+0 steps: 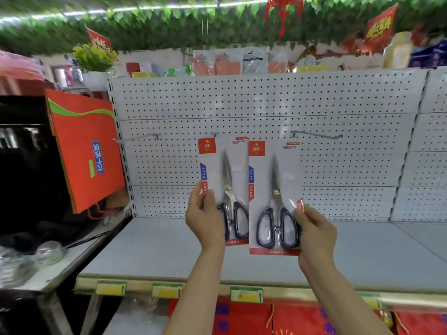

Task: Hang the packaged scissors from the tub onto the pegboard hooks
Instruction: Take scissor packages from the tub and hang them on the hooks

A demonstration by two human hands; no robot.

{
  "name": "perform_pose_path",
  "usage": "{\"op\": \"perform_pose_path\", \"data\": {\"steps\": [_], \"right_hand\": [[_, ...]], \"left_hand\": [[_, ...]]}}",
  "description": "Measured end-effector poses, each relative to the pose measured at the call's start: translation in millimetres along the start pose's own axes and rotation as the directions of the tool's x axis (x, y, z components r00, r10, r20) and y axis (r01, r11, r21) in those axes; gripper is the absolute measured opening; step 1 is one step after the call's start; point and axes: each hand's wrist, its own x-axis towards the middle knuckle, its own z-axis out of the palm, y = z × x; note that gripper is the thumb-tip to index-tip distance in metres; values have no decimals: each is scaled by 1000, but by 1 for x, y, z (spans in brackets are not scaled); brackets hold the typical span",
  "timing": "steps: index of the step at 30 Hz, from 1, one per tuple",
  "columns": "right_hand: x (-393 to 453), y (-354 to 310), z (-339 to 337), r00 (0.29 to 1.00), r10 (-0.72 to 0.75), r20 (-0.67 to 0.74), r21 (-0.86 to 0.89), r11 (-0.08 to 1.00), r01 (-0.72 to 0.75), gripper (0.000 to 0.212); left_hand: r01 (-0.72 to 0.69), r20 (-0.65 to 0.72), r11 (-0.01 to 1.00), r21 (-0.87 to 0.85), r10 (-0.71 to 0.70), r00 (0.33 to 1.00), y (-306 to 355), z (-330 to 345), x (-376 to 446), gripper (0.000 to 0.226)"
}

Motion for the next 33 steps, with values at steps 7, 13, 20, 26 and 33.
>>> {"op": "perform_pose_path", "data": {"steps": [7, 13, 20, 26, 33], "right_hand": [[3, 17, 32, 998, 62, 24, -5, 998, -62, 21], [7, 24, 49, 997, 75, 19, 1, 997, -75, 25], [12, 28, 66, 998, 59, 14, 7, 998, -59, 24], [10, 33, 78, 998, 62, 21, 43, 997, -63, 20], [8, 44, 96, 997, 56, 54, 68, 996, -59, 19]], "left_hand": [[-3, -30, 999, 45, 5, 1000, -5, -1, 54, 34], [29, -13, 997, 65, -28, 1000, -19, 2, 73, 35], [48, 9, 995, 89, -49, 999, -35, 2, 87, 34], [50, 19, 978, 201, -55, 998, -53, 7, 100, 20], [65, 110, 936, 347, -110, 988, -77, 13, 133, 7]]}}
